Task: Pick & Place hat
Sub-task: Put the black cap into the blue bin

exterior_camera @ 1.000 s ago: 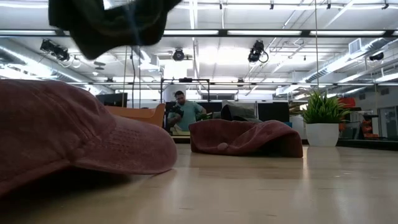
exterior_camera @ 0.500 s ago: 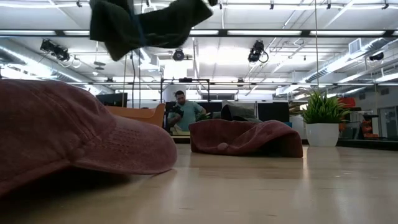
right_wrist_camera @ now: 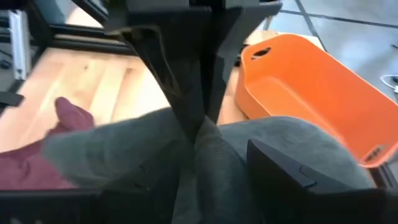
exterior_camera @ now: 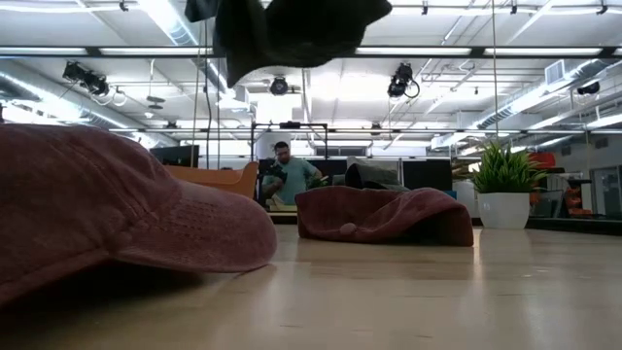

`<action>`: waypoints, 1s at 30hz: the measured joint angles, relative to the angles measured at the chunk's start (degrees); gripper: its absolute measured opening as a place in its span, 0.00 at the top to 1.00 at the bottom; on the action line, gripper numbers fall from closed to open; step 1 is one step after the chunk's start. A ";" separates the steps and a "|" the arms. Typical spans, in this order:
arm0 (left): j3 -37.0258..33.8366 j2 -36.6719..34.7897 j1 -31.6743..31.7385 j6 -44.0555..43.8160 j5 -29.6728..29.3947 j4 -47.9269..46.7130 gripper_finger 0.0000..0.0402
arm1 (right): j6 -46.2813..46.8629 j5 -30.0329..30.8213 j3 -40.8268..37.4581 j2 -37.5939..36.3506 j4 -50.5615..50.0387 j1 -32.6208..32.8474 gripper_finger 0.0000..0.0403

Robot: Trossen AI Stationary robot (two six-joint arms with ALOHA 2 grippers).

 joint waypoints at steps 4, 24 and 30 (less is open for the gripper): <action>-0.02 0.00 -0.11 0.35 0.48 0.48 0.99 | -0.77 1.97 0.07 0.00 -2.22 0.02 0.53; 0.00 0.09 -0.82 1.16 1.06 -1.12 0.84 | 8.12 2.83 -0.15 0.21 -9.71 -0.11 0.97; 0.00 -0.17 -0.67 -1.74 -0.31 -0.93 0.66 | 18.23 9.66 -0.13 -0.04 -14.53 -0.07 0.97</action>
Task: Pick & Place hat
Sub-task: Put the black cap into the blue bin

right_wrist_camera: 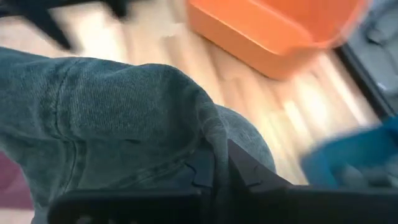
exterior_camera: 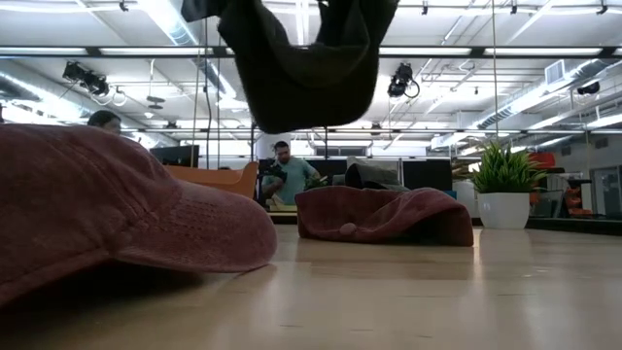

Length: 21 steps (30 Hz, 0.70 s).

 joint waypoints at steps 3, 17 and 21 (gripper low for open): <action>0.74 -0.82 0.00 -1.38 -0.47 -0.21 0.62 | 3.14 4.11 0.00 -1.31 -2.77 -0.21 0.97; 20.61 -2.29 0.00 8.85 -4.68 -4.28 0.65 | 20.50 23.40 0.06 -7.62 -17.87 -8.33 0.97; 23.61 -2.29 0.04 12.32 -5.77 -4.24 0.65 | 22.95 25.63 0.09 -9.99 -18.00 -14.27 0.97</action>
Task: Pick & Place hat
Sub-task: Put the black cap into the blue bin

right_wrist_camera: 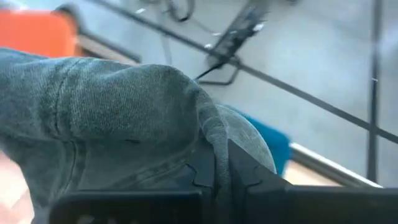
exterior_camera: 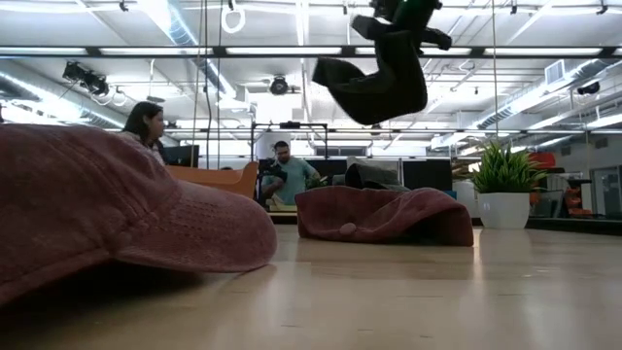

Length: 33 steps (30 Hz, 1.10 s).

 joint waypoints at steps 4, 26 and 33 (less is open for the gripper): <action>1.24 0.00 0.00 2.53 -0.20 0.09 0.65 | 1.45 0.92 0.04 -0.57 0.50 -5.99 0.97; 1.24 0.09 1.27 3.37 -0.17 -1.20 0.74 | 18.11 -2.22 0.04 14.82 1.92 -13.25 0.97; 1.22 0.10 1.27 3.22 -0.17 -1.19 0.74 | 21.71 -2.45 0.04 18.44 2.22 -13.25 0.96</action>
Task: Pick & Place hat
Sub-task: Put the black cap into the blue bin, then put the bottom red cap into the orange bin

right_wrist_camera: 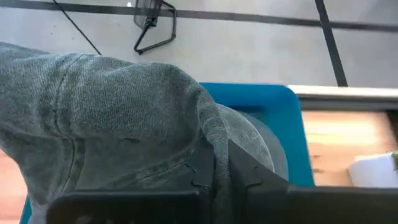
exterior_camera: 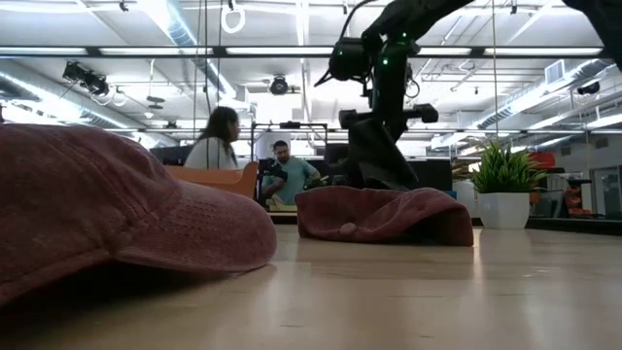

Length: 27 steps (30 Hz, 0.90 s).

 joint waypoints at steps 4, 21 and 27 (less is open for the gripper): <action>0.00 -0.01 0.00 0.00 0.02 0.01 0.74 | 3.80 -2.34 0.00 2.03 0.13 -0.04 0.93; -0.03 0.00 -0.04 0.00 0.13 -0.77 0.74 | 1.20 -4.70 -0.02 0.77 -0.37 0.02 0.67; -0.02 0.00 -0.04 0.04 1.11 -2.04 0.74 | -1.43 -3.62 -0.02 -4.29 -0.33 0.34 0.63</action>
